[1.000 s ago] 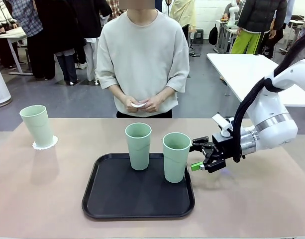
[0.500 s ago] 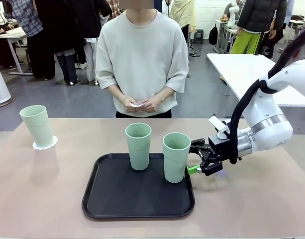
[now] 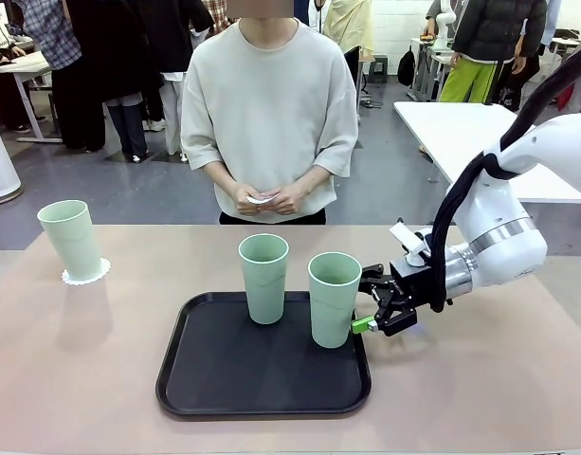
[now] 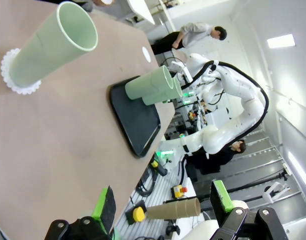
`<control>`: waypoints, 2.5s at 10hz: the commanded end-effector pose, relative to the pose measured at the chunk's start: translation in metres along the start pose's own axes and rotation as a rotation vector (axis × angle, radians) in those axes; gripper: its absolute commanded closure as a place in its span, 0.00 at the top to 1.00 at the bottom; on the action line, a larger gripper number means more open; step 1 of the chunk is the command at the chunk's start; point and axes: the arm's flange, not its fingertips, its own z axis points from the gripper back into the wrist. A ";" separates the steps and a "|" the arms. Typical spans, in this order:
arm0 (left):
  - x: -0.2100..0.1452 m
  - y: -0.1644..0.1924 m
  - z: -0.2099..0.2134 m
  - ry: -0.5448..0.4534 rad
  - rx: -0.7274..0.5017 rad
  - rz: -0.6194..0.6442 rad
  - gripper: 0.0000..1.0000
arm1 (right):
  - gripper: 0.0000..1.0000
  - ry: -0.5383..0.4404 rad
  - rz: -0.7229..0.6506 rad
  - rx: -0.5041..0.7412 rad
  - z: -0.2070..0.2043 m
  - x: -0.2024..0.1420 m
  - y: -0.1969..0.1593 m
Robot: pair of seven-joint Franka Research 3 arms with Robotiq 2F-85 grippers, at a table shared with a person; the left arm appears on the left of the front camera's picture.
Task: Place coasters on the table and set cups on them.
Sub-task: Take one Reusable plastic cup from the Flat Tray and place it on a coaster set by the human.
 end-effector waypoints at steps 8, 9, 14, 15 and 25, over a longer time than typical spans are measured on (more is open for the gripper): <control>0.001 -0.002 0.003 -0.003 0.006 0.014 1.00 | 1.00 -0.008 0.014 -0.019 -0.027 -0.002 -0.023; 0.001 -0.002 0.003 -0.003 0.006 0.014 1.00 | 1.00 -0.008 0.012 -0.018 -0.028 -0.002 -0.023; 0.001 -0.002 0.003 -0.003 0.006 0.014 1.00 | 1.00 -0.017 0.014 0.021 -0.039 -0.003 -0.023; 0.001 -0.002 0.003 -0.003 0.006 0.014 1.00 | 1.00 -0.023 0.018 0.025 -0.039 -0.003 -0.024; 0.001 -0.002 0.003 -0.003 0.006 0.014 1.00 | 0.00 -0.056 0.013 0.034 -0.027 0.013 -0.014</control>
